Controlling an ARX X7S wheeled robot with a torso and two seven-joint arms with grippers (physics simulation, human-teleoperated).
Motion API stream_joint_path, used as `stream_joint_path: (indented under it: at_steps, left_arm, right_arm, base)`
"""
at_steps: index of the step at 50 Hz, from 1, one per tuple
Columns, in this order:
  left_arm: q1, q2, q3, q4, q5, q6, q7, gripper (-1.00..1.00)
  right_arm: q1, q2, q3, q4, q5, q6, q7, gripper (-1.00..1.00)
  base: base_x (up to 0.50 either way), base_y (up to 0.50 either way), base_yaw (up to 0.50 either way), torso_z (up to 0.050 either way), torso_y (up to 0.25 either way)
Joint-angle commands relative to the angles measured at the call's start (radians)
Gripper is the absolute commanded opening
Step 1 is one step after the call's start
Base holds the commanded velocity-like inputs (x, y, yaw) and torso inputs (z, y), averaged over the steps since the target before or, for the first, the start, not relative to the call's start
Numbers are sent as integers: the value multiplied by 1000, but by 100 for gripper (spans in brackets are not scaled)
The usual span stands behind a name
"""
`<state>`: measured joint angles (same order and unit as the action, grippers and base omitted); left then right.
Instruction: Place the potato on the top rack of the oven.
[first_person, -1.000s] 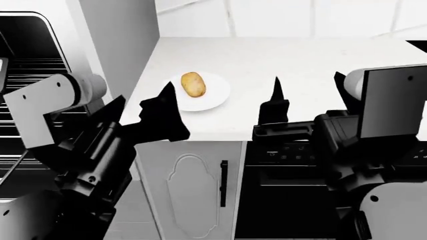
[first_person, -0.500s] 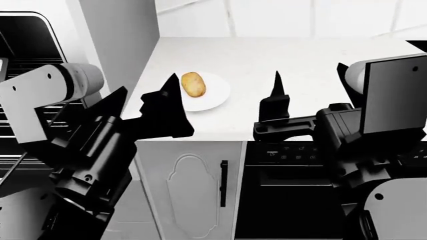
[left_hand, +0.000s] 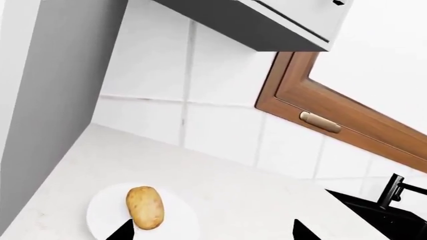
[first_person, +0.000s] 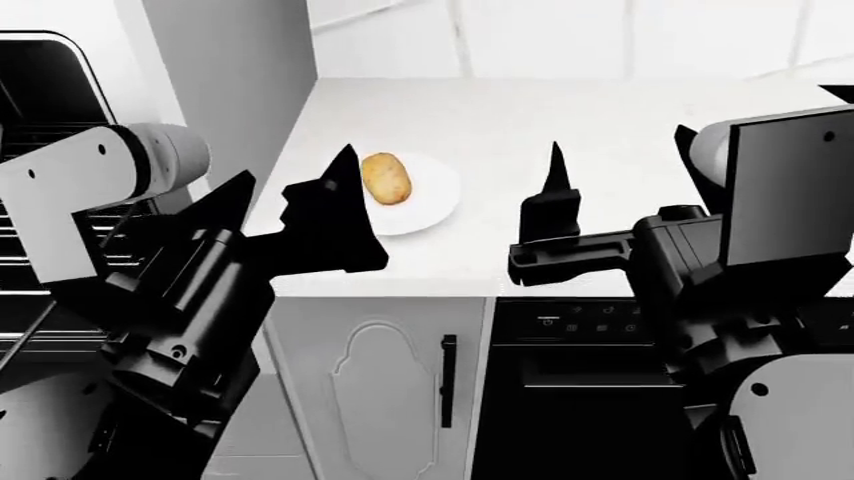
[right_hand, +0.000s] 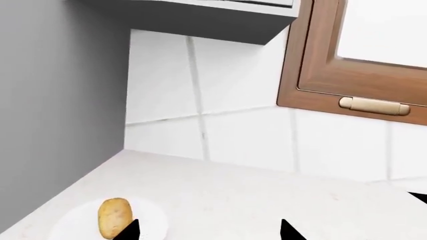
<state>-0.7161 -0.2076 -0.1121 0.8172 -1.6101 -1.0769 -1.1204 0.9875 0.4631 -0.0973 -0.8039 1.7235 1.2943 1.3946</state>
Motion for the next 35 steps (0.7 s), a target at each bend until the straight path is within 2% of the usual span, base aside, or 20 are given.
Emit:
stream_joint_path:
  at_steps: [1,35]
  left_arm:
    - [4,-5,10,-2,16,8,15,100]
    - [11,-20,38,-9,65,31,50,100]
  right_arm:
    - [3,7,-10,3,-10,-8,-9,100]
    - [-20,26,-28,-2,-66,-26,-58,100]
  base:
    - [168,0,0,0,0]
    - [172,0,0,0,0]
